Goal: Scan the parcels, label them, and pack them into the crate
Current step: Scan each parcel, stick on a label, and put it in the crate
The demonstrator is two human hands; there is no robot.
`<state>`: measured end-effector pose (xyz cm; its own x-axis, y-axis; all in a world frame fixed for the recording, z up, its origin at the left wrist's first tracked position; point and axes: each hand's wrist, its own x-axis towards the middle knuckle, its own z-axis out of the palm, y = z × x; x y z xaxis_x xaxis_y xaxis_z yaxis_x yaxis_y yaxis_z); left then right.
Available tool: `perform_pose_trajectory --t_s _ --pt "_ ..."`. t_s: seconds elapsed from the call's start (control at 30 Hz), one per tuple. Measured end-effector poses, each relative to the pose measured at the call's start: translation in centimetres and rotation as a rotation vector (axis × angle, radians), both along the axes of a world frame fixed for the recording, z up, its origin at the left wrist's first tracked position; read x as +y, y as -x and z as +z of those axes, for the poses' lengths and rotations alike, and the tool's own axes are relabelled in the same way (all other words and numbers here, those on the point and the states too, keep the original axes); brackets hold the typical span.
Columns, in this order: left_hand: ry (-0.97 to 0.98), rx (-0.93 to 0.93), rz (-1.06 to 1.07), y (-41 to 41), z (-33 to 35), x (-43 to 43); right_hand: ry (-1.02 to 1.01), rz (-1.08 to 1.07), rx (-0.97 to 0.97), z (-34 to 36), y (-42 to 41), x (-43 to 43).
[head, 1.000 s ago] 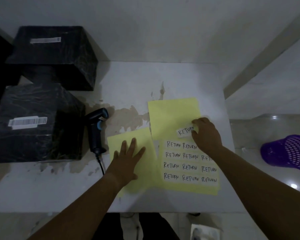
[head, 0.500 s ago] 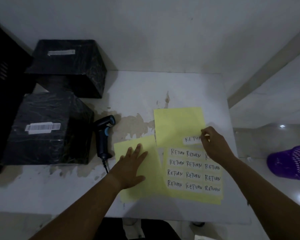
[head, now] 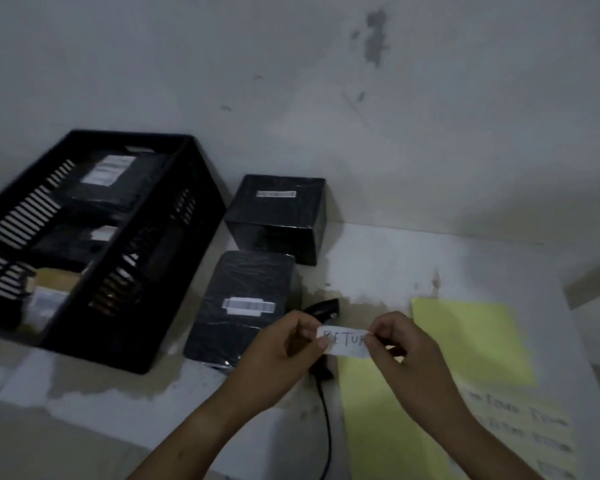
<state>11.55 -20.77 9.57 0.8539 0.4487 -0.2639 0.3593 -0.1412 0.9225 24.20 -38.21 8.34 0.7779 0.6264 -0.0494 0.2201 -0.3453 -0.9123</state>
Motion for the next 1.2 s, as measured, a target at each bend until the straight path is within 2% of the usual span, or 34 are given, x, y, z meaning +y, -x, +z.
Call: perform_pose_trajectory --t_s 0.23,0.37,0.53,0.77,0.87,0.93,1.03,1.13,1.2 --pt "-0.081 0.038 0.103 6.8 -1.5 9.5 0.064 0.067 -0.037 -1.5 5.5 10.5" --pt "-0.109 0.017 0.115 8.1 -2.8 13.3 0.112 0.017 -0.186 -2.5 7.2 14.7" --pt "-0.298 0.037 0.040 8.7 -4.7 15.7 0.182 -0.052 -0.299 -4.0 9.1 17.0" --pt "-0.666 -0.085 -0.122 8.2 -6.5 16.8 0.270 -0.097 -0.379 -4.6 10.0 17.8" --pt "-0.725 -0.129 -0.115 8.7 -7.4 16.9 0.287 -0.084 -0.413 -5.0 10.3 17.9" --pt "-0.686 -0.137 -0.065 9.1 -7.9 17.0 0.273 -0.117 -0.357 -5.5 10.5 17.8" --pt "-0.564 -0.056 0.084 9.1 -8.9 16.8 0.184 -0.222 -0.161 -6.1 11.0 17.6" --pt "-0.195 0.089 0.197 8.1 -8.2 16.1 0.108 -0.278 -0.076 -6.7 11.5 18.2" --pt "-0.026 0.065 0.213 7.5 -7.7 15.6 0.093 -0.278 -0.002 -7.1 11.6 18.9"
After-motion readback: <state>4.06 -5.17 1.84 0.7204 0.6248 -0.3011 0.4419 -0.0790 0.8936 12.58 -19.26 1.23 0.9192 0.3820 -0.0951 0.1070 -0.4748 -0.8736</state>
